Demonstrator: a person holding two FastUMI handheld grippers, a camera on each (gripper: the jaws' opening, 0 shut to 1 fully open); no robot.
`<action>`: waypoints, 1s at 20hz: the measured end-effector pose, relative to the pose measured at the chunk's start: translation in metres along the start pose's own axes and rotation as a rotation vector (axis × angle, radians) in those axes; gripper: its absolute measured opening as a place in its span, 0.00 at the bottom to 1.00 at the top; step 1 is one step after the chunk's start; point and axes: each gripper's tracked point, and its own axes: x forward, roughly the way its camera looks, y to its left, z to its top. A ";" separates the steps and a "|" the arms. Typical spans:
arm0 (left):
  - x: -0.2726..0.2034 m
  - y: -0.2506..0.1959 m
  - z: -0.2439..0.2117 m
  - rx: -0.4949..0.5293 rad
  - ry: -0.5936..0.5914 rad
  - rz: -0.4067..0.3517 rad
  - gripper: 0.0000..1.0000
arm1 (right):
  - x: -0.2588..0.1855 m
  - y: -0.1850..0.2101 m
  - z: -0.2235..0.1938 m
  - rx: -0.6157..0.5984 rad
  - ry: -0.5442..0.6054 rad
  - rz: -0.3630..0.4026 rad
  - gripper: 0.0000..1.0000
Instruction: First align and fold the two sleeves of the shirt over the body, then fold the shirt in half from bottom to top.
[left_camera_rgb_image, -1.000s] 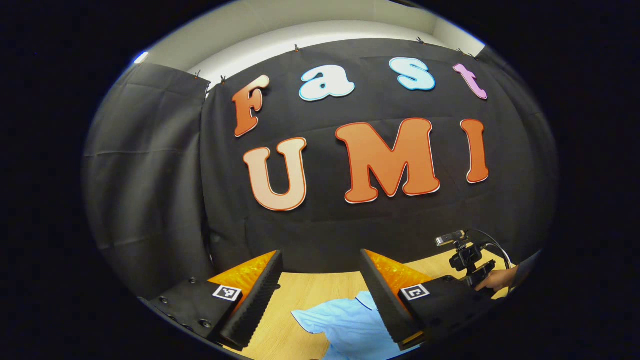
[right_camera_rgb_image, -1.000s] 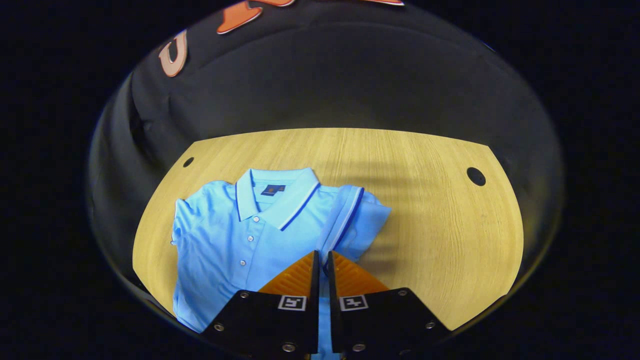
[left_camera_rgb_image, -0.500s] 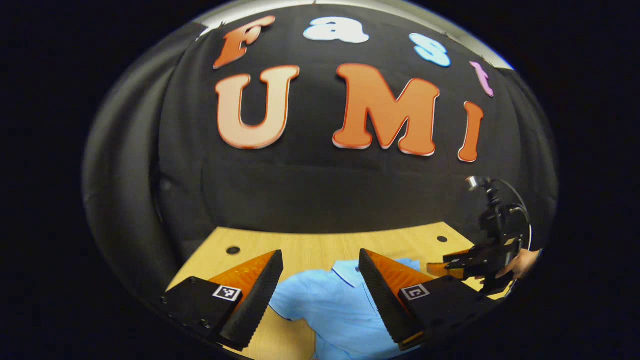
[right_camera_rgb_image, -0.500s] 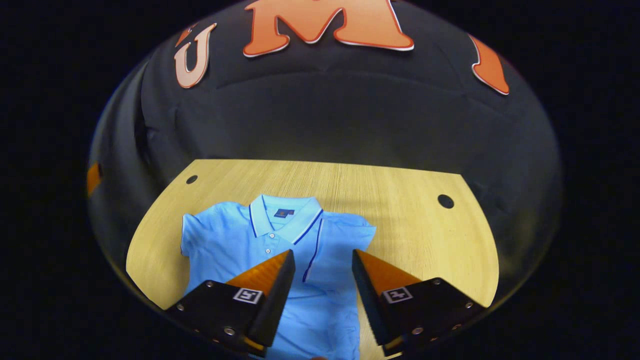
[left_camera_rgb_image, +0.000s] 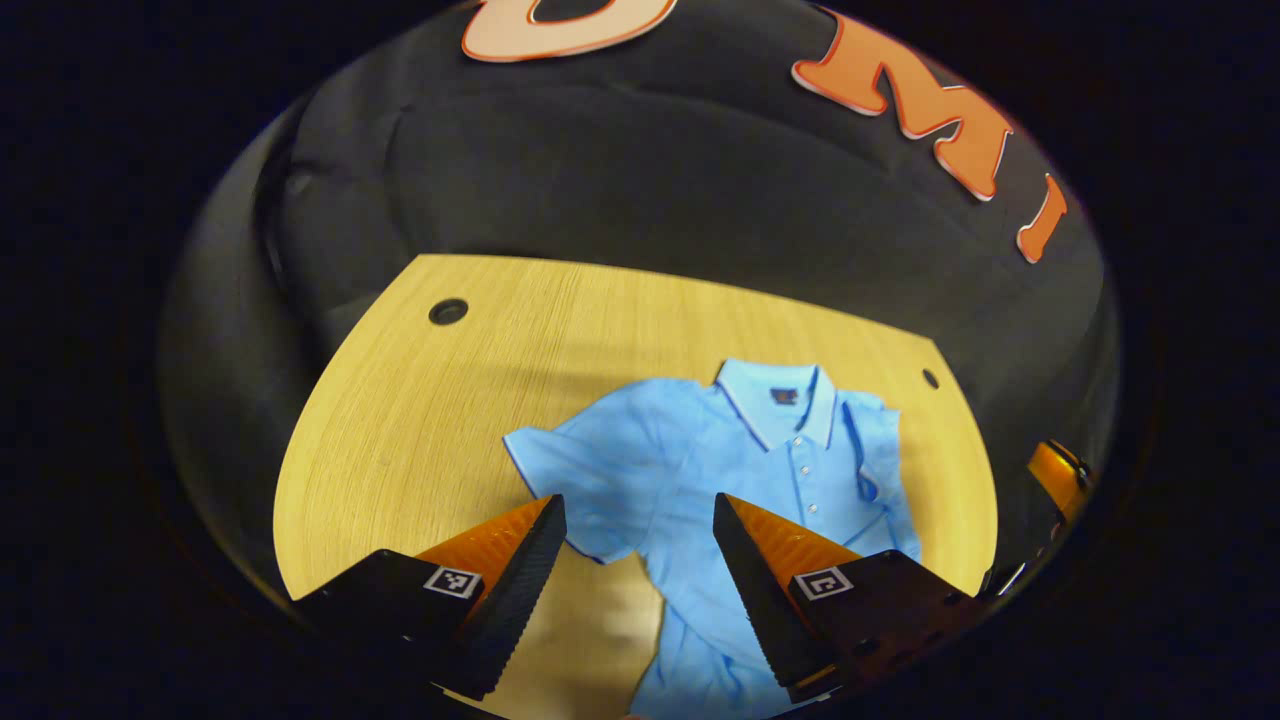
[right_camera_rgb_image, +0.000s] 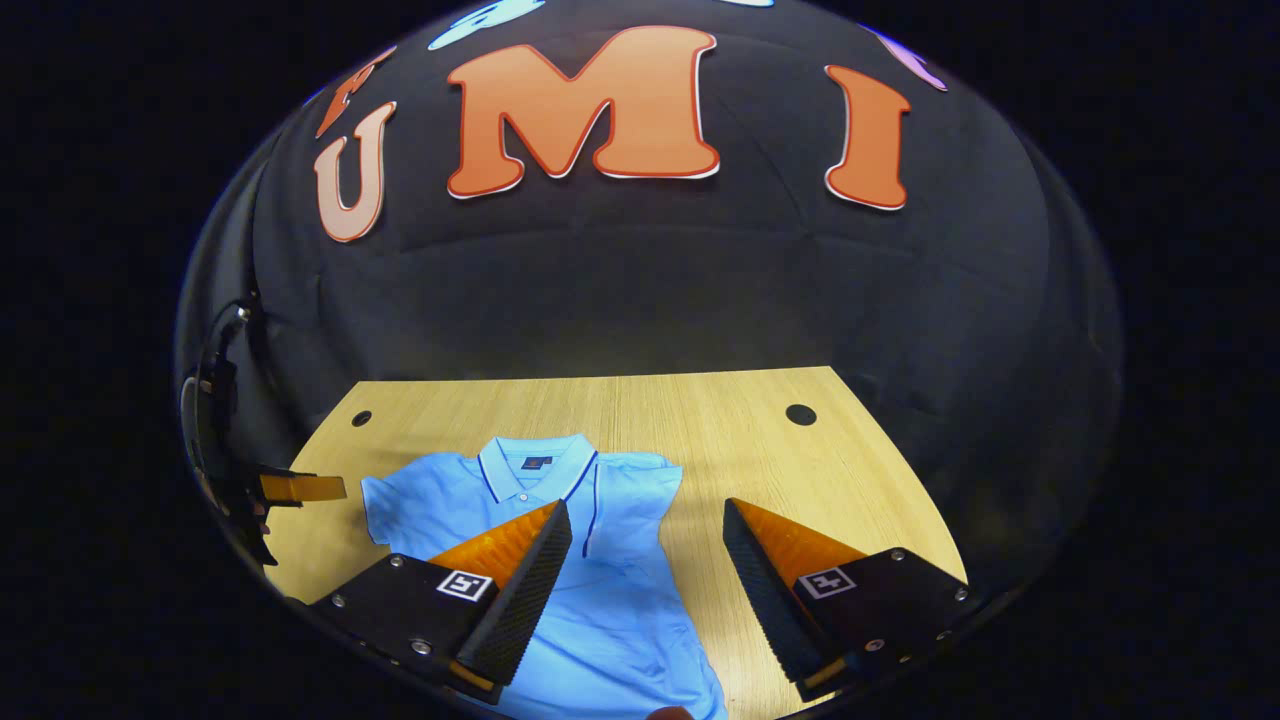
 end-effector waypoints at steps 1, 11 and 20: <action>0.018 -0.002 -0.007 -0.011 0.032 0.014 1.00 | -0.006 -0.003 0.000 0.003 -0.015 -0.009 0.96; 0.095 0.020 -0.042 -0.199 0.337 0.081 0.98 | -0.064 -0.028 0.030 0.049 -0.176 -0.068 0.96; 0.113 0.039 -0.038 -0.178 0.372 0.190 0.69 | -0.081 -0.051 0.029 0.082 -0.192 -0.118 0.95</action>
